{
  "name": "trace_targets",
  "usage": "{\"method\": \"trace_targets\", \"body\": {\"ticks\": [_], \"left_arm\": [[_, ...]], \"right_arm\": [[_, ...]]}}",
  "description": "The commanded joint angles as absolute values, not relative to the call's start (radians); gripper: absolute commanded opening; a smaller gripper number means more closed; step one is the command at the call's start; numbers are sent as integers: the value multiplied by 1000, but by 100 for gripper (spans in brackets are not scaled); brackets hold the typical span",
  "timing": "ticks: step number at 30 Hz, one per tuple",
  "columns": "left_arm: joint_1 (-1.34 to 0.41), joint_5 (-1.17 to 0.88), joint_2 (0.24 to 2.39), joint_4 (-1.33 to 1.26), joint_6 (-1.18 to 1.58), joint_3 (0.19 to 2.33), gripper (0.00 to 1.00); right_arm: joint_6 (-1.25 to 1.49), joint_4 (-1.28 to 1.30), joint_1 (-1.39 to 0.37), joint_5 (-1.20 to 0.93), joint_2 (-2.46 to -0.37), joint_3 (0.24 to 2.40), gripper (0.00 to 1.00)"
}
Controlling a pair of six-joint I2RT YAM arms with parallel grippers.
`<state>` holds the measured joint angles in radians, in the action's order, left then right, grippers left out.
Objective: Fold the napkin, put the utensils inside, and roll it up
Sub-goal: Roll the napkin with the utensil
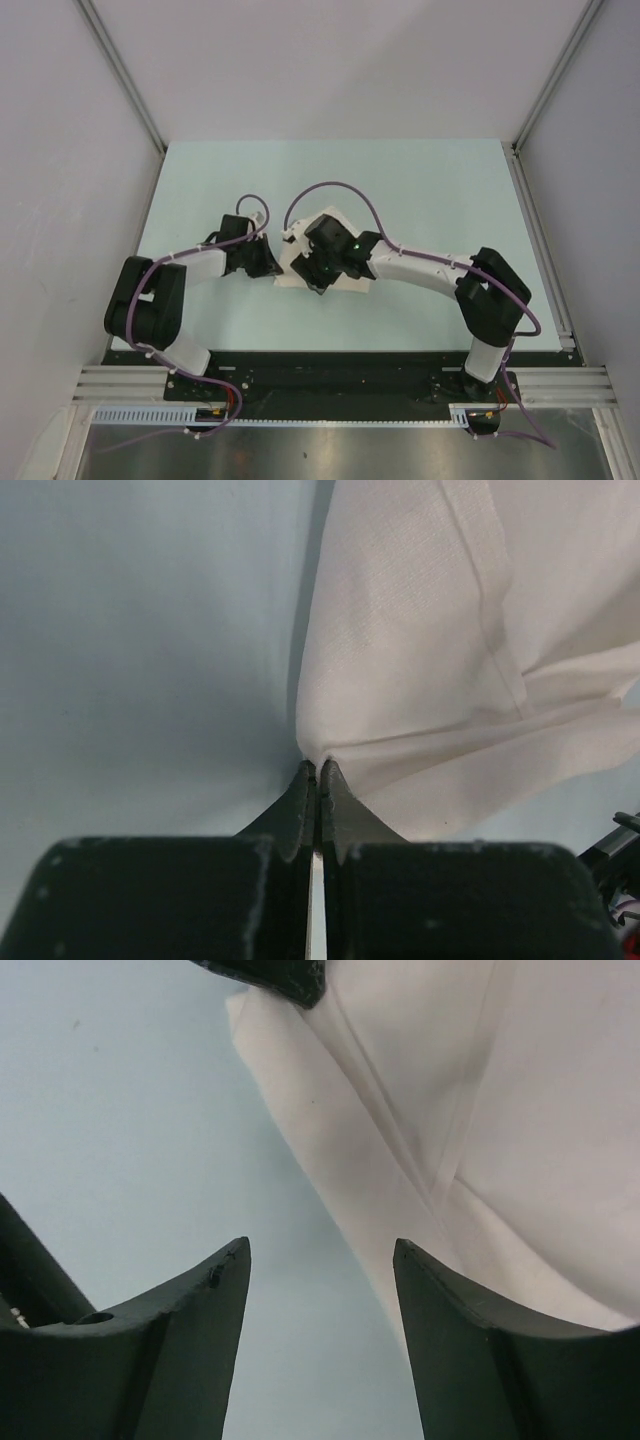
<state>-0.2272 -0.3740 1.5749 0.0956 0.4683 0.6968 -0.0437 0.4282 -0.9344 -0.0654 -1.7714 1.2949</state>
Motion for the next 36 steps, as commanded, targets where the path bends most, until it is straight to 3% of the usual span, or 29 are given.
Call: {"method": "trace_targets", "body": {"ticks": [1,13,31,36], "left_arm": [[-238,-373,1626,166,431,730,0],[-238,-382,1666,206,420,785,0],[-238,-419,1677,198,416,802,0],[-238,-420,1678,198,414,802,0]], "right_arm": [[-184,240,-965,52,-1784,1243,64],[-245,176,-986,-32,-1873,1207,64],[-216,219,-943,55,-1983,1221,60],[-238,219,-971,54,-1919,1221,64]]}}
